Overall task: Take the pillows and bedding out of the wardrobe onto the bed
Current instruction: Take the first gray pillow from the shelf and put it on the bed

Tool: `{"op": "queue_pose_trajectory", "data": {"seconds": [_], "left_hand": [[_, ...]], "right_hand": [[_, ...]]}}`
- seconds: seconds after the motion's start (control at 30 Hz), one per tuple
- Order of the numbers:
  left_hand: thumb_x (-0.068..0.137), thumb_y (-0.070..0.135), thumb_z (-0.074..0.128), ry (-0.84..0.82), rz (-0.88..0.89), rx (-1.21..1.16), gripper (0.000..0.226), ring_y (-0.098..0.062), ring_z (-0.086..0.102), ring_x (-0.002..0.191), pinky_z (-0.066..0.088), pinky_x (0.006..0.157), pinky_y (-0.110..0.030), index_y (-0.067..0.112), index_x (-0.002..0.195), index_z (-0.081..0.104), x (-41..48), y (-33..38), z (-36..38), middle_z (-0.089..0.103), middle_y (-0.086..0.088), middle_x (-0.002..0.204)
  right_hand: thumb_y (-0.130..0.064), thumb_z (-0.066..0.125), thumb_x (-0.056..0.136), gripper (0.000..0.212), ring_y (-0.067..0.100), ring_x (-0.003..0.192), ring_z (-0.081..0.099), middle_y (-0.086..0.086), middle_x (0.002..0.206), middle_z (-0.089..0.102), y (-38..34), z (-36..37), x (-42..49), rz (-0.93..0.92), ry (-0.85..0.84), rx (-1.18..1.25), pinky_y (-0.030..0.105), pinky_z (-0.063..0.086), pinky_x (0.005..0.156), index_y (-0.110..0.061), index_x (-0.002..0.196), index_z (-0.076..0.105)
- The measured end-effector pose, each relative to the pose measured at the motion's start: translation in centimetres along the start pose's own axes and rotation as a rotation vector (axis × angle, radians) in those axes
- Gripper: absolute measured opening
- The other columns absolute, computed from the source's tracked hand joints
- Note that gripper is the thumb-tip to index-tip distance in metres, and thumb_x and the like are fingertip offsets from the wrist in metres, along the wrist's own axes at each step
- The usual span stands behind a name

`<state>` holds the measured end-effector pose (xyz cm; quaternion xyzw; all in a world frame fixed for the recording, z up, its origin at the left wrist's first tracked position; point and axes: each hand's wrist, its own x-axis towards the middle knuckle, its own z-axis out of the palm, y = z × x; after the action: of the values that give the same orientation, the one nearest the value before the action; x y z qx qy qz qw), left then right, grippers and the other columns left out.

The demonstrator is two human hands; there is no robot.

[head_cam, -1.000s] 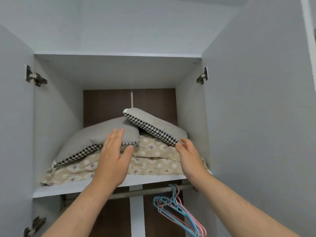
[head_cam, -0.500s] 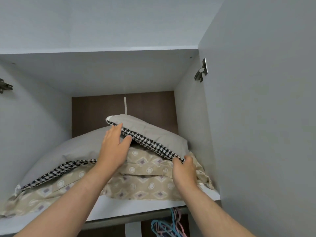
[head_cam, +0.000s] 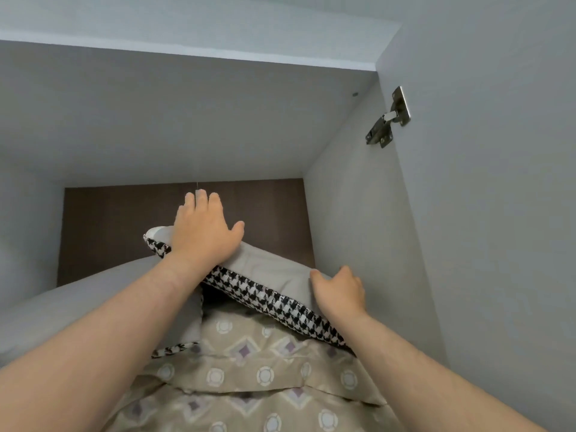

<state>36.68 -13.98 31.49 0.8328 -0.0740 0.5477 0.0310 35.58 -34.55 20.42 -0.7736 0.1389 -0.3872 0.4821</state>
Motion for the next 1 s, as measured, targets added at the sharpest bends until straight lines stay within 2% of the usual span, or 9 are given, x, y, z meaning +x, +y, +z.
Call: {"op": "queue_pose_trajectory", "data": {"seconds": [0.1, 0.2, 0.27, 0.33, 0.43, 0.53, 0.7, 0.8, 1.0], "left_hand": [[0.08, 0.072, 0.03, -0.285, -0.146, 0.136, 0.093, -0.04, 0.008, 0.142, 0.016, 0.109, -0.057, 0.01, 0.148, 0.016, 2.8, -0.1, 2.0, 0.014, -0.018, 0.156], [0.067, 0.082, 0.027, -0.568, -0.3, 0.143, 0.102, -0.04, 0.021, 0.139, 0.024, 0.106, -0.059, 0.018, 0.146, 0.031, 5.5, 0.0, 2.2, 0.025, -0.014, 0.155], [0.067, 0.082, 0.027, -0.629, -0.308, 0.164, 0.098, -0.038, 0.03, 0.136, 0.028, 0.105, -0.055, 0.021, 0.143, 0.038, 6.5, -0.7, 2.9, 0.033, -0.011, 0.152], [0.068, 0.082, 0.03, -0.629, -0.358, 0.193, 0.094, -0.035, 0.035, 0.134, 0.031, 0.105, -0.051, 0.023, 0.141, 0.041, 6.5, -1.8, 4.0, 0.038, -0.008, 0.149], [0.058, 0.086, 0.039, -0.641, -0.447, 0.207, 0.099, -0.031, 0.042, 0.129, 0.036, 0.101, -0.043, 0.026, 0.136, 0.047, 5.9, -3.3, 6.0, 0.044, -0.003, 0.145], [0.055, 0.087, 0.046, -0.613, -0.482, 0.182, 0.1, -0.028, 0.05, 0.122, 0.04, 0.091, -0.04, 0.024, 0.133, 0.049, 5.4, -4.1, 7.6, 0.051, 0.0, 0.139], [0.069, 0.067, 0.055, -0.48, -0.361, 0.092, 0.061, -0.022, 0.059, 0.093, 0.036, 0.065, -0.031, 0.024, 0.112, 0.061, 3.7, -4.8, 9.6, 0.065, 0.003, 0.107], [0.07, 0.055, 0.057, -0.353, -0.298, 0.012, 0.045, -0.022, 0.053, 0.075, 0.036, 0.06, -0.03, 0.02, 0.099, 0.062, 2.4, -5.1, 10.5, 0.057, 0.004, 0.08], [0.072, 0.051, 0.058, -0.151, -0.222, -0.197, 0.038, -0.033, 0.061, 0.088, 0.039, 0.064, -0.032, 0.018, 0.09, 0.056, 0.5, -5.9, 10.3, 0.066, -0.009, 0.097]], "right_hand": [[-0.066, 0.049, 0.075, 0.08, 0.037, 0.118, 0.052, 0.016, 0.13, 0.056, -0.2, 1.3, 2.0, 0.094, -0.043, -0.098, 0.042, 0.044, 0.096, -0.006, 0.127, 0.05], [-0.081, 0.037, 0.063, 0.096, 0.034, 0.117, 0.055, 0.01, 0.13, 0.059, -0.8, 2.3, 3.8, 0.15, -0.14, -0.158, 0.041, 0.043, 0.096, -0.014, 0.129, 0.055], [-0.086, 0.027, 0.06, 0.097, 0.032, 0.118, 0.055, 0.005, 0.131, 0.06, -1.0, 2.9, 5.4, 0.138, -0.219, -0.211, 0.043, 0.04, 0.099, -0.023, 0.125, 0.062], [-0.085, 0.028, 0.059, 0.094, 0.03, 0.116, 0.056, 0.004, 0.13, 0.061, -0.6, 3.5, 6.9, 0.152, -0.288, -0.204, 0.044, 0.04, 0.101, -0.024, 0.121, 0.064], [-0.082, 0.045, 0.05, 0.092, 0.026, 0.106, 0.062, 0.003, 0.121, 0.066, 0.6, 4.8, 8.5, 0.201, -0.319, -0.11, 0.04, 0.045, 0.097, -0.022, 0.116, 0.067], [-0.077, 0.051, 0.053, 0.09, 0.025, 0.104, 0.063, 0.002, 0.122, 0.066, 1.4, 6.1, 8.9, 0.197, -0.317, -0.136, 0.033, 0.047, 0.085, -0.018, 0.12, 0.063], [-0.065, 0.057, 0.069, 0.072, 0.026, 0.101, 0.064, 0.004, 0.12, 0.067, 2.5, 7.1, 8.9, 0.148, -0.247, -0.213, 0.029, 0.04, 0.071, -0.014, 0.12, 0.062], [-0.056, 0.063, 0.072, 0.06, 0.027, 0.085, 0.061, 0.007, 0.109, 0.07, 3.5, 7.4, 8.4, 0.131, -0.198, -0.155, 0.029, 0.041, 0.071, -0.01, 0.111, 0.064], [-0.049, 0.066, 0.077, 0.044, 0.034, 0.089, 0.063, 0.014, 0.096, 0.07, 4.0, 6.4, 6.5, 0.011, -0.038, -0.081, 0.034, 0.047, 0.073, -0.006, 0.087, 0.064]]}}
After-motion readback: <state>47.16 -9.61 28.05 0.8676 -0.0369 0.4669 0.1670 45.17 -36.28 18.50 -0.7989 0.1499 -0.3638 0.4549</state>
